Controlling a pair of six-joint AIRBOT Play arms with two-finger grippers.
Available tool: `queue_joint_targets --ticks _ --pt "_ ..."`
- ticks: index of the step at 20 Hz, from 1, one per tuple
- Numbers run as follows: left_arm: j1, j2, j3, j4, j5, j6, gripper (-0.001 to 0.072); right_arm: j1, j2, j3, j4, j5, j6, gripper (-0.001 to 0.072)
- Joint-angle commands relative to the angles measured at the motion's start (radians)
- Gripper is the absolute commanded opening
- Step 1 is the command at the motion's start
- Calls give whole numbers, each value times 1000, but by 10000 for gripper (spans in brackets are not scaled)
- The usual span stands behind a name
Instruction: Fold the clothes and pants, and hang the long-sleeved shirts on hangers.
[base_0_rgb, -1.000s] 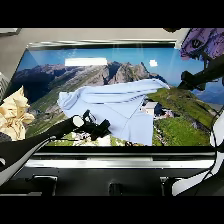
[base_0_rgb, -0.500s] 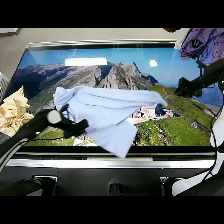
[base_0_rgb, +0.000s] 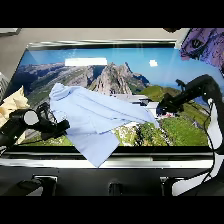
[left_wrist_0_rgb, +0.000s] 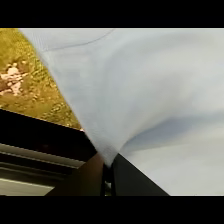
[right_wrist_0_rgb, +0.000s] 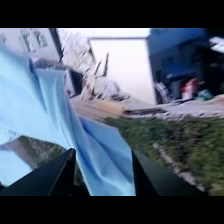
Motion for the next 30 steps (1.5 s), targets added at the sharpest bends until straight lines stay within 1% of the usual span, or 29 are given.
queue_joint_targets --ticks 1,3,5,7,10,12,14,15,16,17,18,20,22,23,26,28,30 --pt "25 7 -2 15 -11 14 16 34 64 -119 16 -13 -18 441" --pt "30 7 -2 24 -11 14 16 35 136 -220 8 1 -21 486" --pt "34 7 -2 34 -11 14 16 36 212 -330 -3 30 -28 488" --pt "34 6 -2 36 -10 14 17 36 260 -412 -2 91 -38 488" --pt "34 6 -2 37 -10 14 17 72 268 -457 15 177 -39 488" --pt "34 6 -2 39 -11 14 17 141 268 -457 -5 252 -41 488" --pt "34 6 -2 39 -11 14 17 212 267 -457 -147 327 66 485" --pt "34 6 -2 40 -11 14 17 234 268 -457 -215 340 110 442" --pt "34 6 -2 44 -11 14 17 246 268 -457 -253 343 116 225" --pt "34 6 -2 48 -11 14 17 247 268 -457 -256 343 114 90" --pt "35 7 -2 51 -11 14 17 247 274 -455 -256 345 114 34" --pt "42 9 3 66 -16 26 16 247 307 -441 -253 362 114 33" --pt "71 11 42 70 -33 91 16 247 352 -366 -253 369 114 32" --pt "90 11 86 70 -47 143 16 246 373 -305 -253 375 116 32" --pt "149 11 301 74 -93 285 16 247 396 -16 -273 387 146 32" --pt "183 11 499 82 -123 352 16 246 396 208 -376 404 219 32" --pt "212 11 724 90 -158 404 16 247 396 433 -548 387 307 32"
